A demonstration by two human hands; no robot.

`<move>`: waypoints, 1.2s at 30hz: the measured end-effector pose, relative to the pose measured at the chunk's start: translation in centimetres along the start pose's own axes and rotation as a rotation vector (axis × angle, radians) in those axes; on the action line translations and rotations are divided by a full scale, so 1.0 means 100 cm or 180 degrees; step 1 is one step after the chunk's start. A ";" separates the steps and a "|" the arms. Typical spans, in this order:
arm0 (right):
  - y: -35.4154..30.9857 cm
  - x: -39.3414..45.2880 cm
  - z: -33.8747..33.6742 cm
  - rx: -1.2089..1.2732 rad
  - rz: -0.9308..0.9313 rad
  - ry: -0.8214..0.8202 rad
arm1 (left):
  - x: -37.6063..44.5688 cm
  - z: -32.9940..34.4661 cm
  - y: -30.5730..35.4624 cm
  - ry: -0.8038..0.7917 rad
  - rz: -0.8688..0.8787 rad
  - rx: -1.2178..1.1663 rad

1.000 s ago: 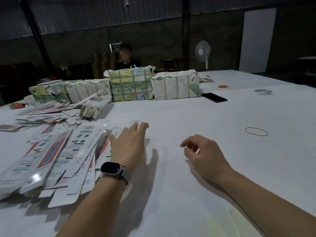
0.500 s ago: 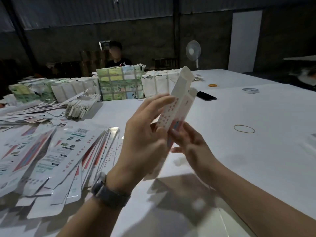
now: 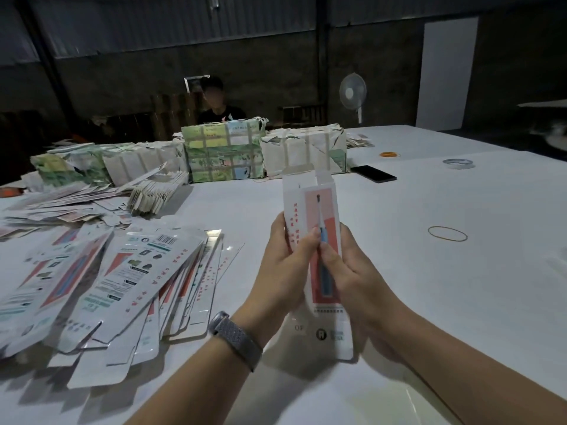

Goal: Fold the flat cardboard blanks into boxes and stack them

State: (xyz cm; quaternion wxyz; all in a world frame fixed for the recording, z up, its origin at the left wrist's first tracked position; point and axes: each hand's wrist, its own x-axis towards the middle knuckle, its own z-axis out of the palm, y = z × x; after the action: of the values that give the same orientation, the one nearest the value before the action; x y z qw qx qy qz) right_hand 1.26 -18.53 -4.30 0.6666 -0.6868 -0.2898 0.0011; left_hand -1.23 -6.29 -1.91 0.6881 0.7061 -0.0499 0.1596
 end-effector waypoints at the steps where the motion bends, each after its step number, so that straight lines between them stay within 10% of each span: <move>1: 0.001 0.000 -0.001 0.0016 0.0033 -0.0031 | 0.000 0.000 -0.001 -0.0010 -0.0077 -0.0085; 36: 0.004 0.003 -0.003 -0.0142 -0.0020 0.0486 | 0.000 0.003 -0.020 0.0002 -0.0010 0.0354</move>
State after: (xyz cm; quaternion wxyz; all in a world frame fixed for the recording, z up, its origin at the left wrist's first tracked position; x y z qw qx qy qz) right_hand 1.79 -18.68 -4.53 0.6712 -0.6987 -0.2402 -0.0598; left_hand -0.63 -6.45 -3.81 0.6481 0.7433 -0.0397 0.1612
